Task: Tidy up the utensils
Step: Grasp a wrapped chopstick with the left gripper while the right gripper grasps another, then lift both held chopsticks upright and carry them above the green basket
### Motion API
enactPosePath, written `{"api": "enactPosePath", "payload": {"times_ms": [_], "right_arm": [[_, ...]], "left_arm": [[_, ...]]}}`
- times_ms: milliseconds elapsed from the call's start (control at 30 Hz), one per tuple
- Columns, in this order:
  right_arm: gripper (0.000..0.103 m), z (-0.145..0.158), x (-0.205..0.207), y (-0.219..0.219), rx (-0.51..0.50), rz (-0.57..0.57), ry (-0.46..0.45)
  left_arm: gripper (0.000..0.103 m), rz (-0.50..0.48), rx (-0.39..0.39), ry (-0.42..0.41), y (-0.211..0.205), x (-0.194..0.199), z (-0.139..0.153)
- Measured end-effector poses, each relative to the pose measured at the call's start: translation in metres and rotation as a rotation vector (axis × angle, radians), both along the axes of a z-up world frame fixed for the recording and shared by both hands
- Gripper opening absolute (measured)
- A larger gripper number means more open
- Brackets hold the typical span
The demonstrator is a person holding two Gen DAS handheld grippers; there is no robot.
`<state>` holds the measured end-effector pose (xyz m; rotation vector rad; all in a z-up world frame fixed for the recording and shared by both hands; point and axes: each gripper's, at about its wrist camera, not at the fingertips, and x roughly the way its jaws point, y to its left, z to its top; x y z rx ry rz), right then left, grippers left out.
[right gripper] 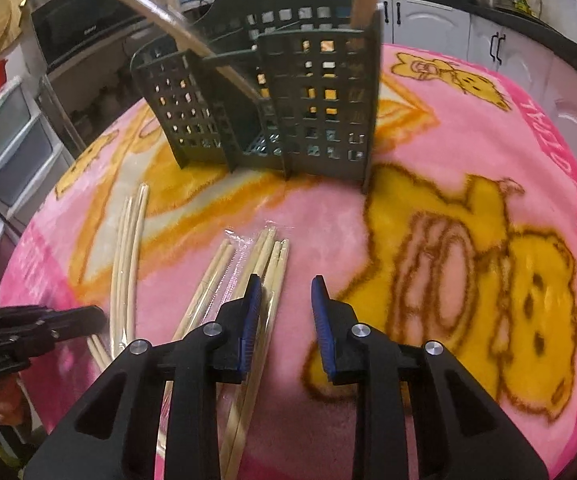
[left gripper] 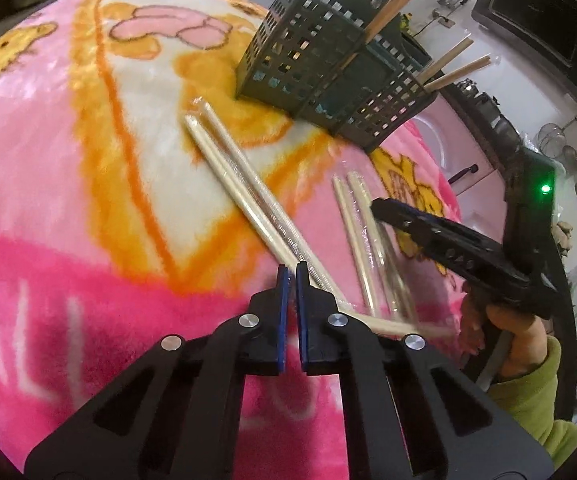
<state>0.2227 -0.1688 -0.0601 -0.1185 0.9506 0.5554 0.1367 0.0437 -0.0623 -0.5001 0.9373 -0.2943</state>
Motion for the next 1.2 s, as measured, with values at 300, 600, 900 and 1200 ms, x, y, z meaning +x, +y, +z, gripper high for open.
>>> {"api": "enactPosePath", "payload": {"times_ms": [300,600,900,1200], "right_arm": [[0.023,-0.006,0.019,0.017,-0.035,-0.002,0.020],[0.006,0.005,0.039,-0.005,0.076,-0.044,0.025],[0.006,0.054,0.022,-0.051,0.248,-0.113,-0.101],[0.006,0.096,-0.012,-0.086,0.354,-0.160,-0.247]], "left_arm": [[0.001,-0.009,0.028,-0.074,-0.002,0.004,0.024],[0.001,-0.020,0.050,-0.138,-0.010,0.018,0.043],[0.000,-0.033,0.052,-0.216,-0.024,0.031,0.073],[0.000,-0.059,0.058,-0.304,-0.044,0.039,0.111]]}}
